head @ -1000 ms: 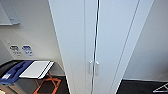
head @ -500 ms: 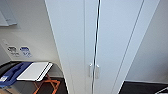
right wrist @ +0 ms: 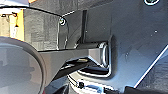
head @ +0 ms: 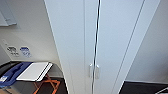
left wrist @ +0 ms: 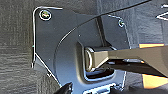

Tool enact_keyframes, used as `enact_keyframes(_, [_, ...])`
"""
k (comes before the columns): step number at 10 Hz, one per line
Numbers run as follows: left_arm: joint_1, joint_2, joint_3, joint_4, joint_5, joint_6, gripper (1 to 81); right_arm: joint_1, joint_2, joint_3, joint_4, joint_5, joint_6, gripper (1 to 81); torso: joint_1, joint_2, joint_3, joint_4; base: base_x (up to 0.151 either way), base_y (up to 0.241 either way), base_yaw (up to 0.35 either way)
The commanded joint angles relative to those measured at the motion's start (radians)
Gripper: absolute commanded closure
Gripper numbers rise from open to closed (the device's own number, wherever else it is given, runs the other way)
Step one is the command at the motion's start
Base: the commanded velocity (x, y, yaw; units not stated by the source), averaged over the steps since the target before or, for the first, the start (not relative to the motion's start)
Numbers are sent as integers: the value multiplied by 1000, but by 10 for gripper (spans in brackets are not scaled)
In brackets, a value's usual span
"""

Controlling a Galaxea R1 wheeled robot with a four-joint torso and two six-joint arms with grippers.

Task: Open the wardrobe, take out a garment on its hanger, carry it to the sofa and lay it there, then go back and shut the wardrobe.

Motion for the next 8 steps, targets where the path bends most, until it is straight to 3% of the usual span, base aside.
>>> enact_keyframes(1, [-36, -135, 148, 4, 51, 7, 10, 69, -148, 187, 9, -58, 6, 10, 0, 0, 0, 0, 0, 0, 0])
enact_keyframes(4, [-109, -313, 348, 1, 51, 2, 10, 195, -376, 464, 9, -65, 6, 10, 0, 0, 0, 0, 0, 0, 0])
enact_keyframes(8, [-270, -554, 650, 31, 6, 22, 10, 416, -578, 777, 0, -56, -6, 10, 0, 0, 0, 0, 0, 0, 0])
